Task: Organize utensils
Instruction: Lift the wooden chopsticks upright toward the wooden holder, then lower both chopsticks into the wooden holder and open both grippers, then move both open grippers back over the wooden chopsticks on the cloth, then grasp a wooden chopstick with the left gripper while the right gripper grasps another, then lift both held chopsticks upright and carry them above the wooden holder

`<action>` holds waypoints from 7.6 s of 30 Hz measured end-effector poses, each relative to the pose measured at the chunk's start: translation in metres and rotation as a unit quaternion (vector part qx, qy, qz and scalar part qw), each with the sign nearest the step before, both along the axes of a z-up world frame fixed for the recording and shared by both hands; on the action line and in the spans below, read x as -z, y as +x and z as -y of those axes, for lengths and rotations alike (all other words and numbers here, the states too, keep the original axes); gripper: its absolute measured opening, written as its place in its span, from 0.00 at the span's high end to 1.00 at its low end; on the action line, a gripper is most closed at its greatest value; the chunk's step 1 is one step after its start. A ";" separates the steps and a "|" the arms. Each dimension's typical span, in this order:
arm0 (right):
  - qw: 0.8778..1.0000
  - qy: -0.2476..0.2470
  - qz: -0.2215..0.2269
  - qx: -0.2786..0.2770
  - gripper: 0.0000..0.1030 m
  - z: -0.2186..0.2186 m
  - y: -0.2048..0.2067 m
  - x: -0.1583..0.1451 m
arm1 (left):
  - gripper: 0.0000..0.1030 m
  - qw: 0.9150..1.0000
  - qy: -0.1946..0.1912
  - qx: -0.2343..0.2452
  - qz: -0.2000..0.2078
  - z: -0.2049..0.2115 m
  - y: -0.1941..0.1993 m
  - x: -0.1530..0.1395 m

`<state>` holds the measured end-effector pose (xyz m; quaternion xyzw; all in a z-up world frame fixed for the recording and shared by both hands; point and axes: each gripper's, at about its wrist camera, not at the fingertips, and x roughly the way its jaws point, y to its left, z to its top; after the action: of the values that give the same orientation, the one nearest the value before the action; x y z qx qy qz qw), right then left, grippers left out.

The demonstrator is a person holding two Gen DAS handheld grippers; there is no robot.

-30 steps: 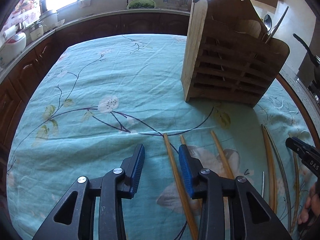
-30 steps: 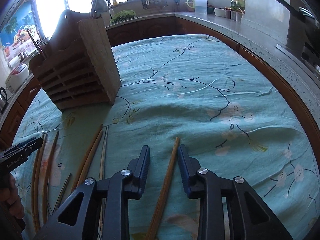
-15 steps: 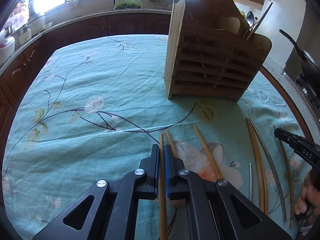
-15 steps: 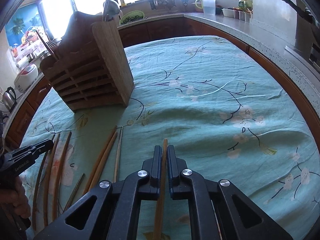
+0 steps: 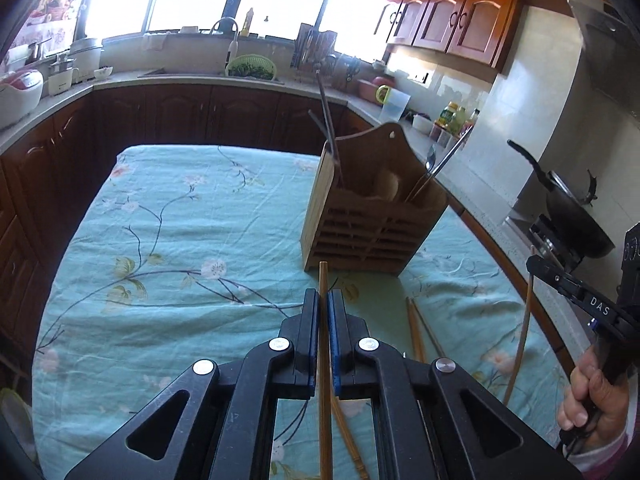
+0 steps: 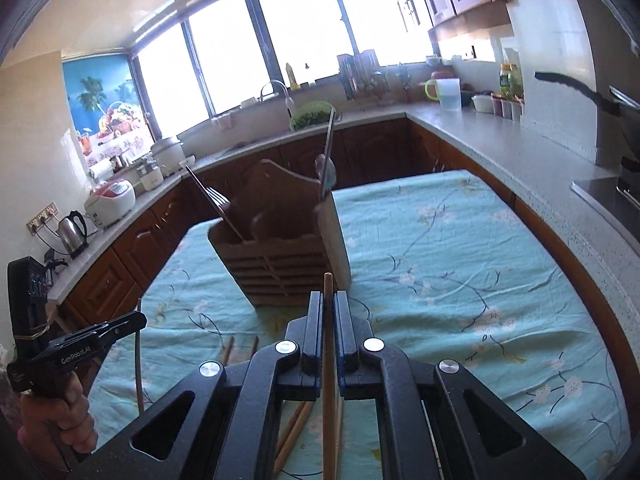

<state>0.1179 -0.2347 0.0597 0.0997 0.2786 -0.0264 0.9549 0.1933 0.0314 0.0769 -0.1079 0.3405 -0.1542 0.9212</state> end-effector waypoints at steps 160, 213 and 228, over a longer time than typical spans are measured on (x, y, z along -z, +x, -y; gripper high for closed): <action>0.993 -0.002 -0.117 0.011 0.52 -0.002 0.018 0.106 | 0.44 0.994 0.034 -0.039 -0.095 0.029 0.014 0.075; 0.999 -0.012 -0.011 -0.027 0.96 -0.015 -0.004 -0.003 | 0.97 0.999 -0.032 0.003 0.011 0.005 -0.015 -0.004; 0.997 -0.018 0.064 -0.024 0.96 -0.015 -0.022 -0.055 | 0.97 0.995 -0.066 -0.015 0.077 -0.027 -0.058 -0.038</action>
<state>0.0960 -0.2197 0.1149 0.0767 0.2187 -0.0019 0.9728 0.1357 0.0585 0.1145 -0.1614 0.2556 -0.1700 0.9379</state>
